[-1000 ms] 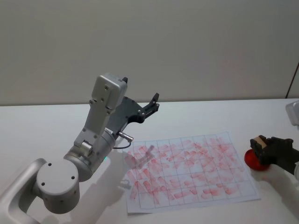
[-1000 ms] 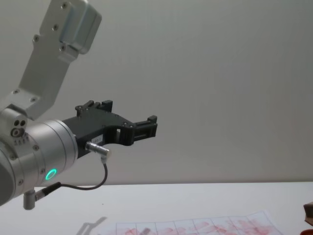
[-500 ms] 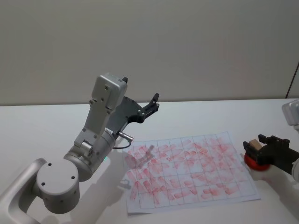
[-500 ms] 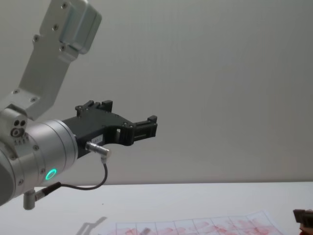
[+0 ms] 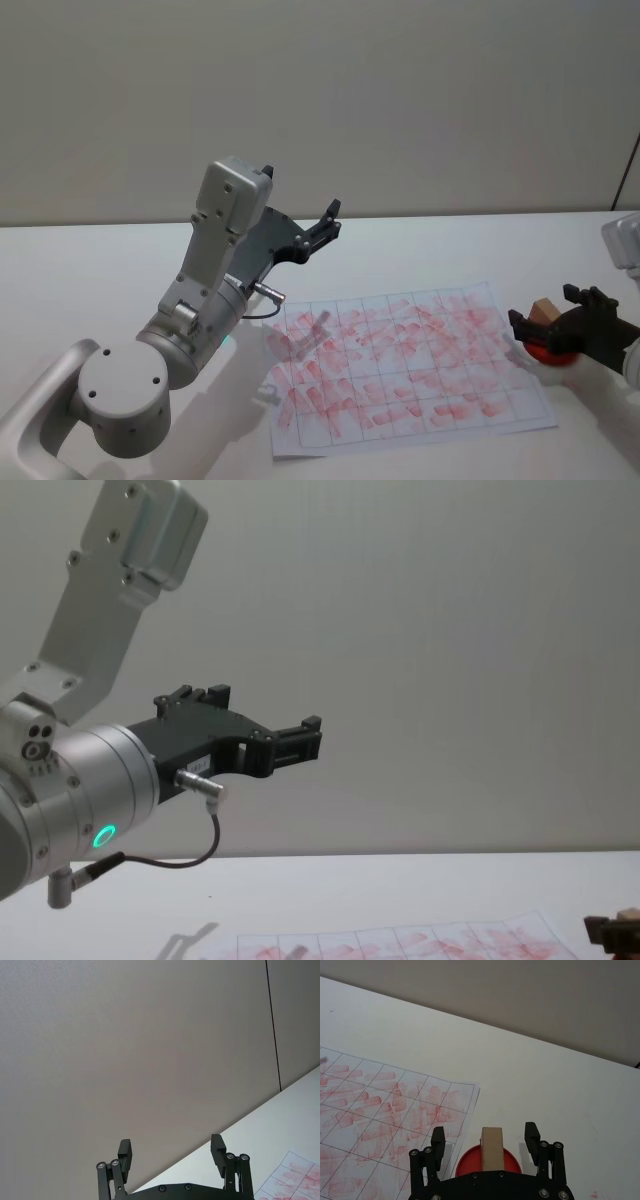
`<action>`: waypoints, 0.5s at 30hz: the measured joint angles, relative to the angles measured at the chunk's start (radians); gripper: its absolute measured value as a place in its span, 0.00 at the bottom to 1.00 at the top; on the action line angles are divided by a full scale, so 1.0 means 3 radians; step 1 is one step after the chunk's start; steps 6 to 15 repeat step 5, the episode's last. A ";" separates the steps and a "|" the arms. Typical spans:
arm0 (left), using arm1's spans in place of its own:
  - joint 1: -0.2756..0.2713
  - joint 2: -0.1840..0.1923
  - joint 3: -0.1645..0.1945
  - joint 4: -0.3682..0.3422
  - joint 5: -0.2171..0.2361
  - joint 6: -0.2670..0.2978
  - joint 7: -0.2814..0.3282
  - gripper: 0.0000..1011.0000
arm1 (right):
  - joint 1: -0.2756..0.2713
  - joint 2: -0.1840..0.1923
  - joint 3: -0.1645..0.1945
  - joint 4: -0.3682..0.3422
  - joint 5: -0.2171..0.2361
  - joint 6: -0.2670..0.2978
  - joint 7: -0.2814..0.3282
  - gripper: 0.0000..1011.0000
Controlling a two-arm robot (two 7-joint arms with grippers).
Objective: Use the one hand to pick up the stamp and affix it onto the A4 paper.
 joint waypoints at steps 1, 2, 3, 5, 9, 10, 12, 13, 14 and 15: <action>0.0000 0.0000 0.0000 0.0000 0.0000 0.0000 0.0000 0.99 | 0.0001 -0.0001 0.0000 0.0001 -0.0001 0.0001 0.0001 0.97; 0.0000 0.0000 0.0000 0.0000 0.0000 0.0000 0.0000 0.99 | 0.0001 -0.0001 -0.0001 0.0002 -0.0001 0.0001 0.0002 0.98; 0.0000 0.0000 0.0000 0.0000 0.0000 0.0000 0.0000 0.99 | 0.0002 -0.0001 -0.0001 0.0003 -0.0001 0.0001 0.0003 0.99; 0.0000 0.0000 0.0000 0.0000 0.0000 0.0000 0.0000 0.99 | 0.0002 -0.0002 -0.0002 0.0003 -0.0002 0.0001 0.0003 0.99; 0.0000 0.0000 0.0000 0.0000 0.0000 0.0000 0.0000 0.99 | 0.0002 -0.0002 -0.0002 0.0003 -0.0002 0.0001 0.0003 0.99; 0.0000 0.0000 0.0000 0.0000 0.0000 0.0000 0.0000 0.99 | 0.0002 -0.0002 -0.0002 0.0003 -0.0002 0.0001 0.0003 0.99; 0.0000 0.0000 0.0000 0.0000 0.0000 0.0000 0.0000 0.99 | 0.0002 -0.0002 -0.0002 0.0003 -0.0002 0.0001 0.0003 0.99; 0.0000 0.0000 0.0000 0.0000 0.0000 0.0000 0.0000 0.99 | 0.0002 -0.0002 -0.0002 0.0003 -0.0002 0.0001 0.0003 0.99; 0.0000 0.0000 0.0000 0.0000 0.0000 0.0000 0.0000 0.99 | 0.0002 -0.0002 -0.0002 0.0003 -0.0002 0.0001 0.0003 0.99; 0.0000 0.0000 0.0000 0.0000 0.0000 0.0000 0.0000 0.99 | 0.0002 -0.0002 -0.0002 0.0003 -0.0002 0.0001 0.0003 0.99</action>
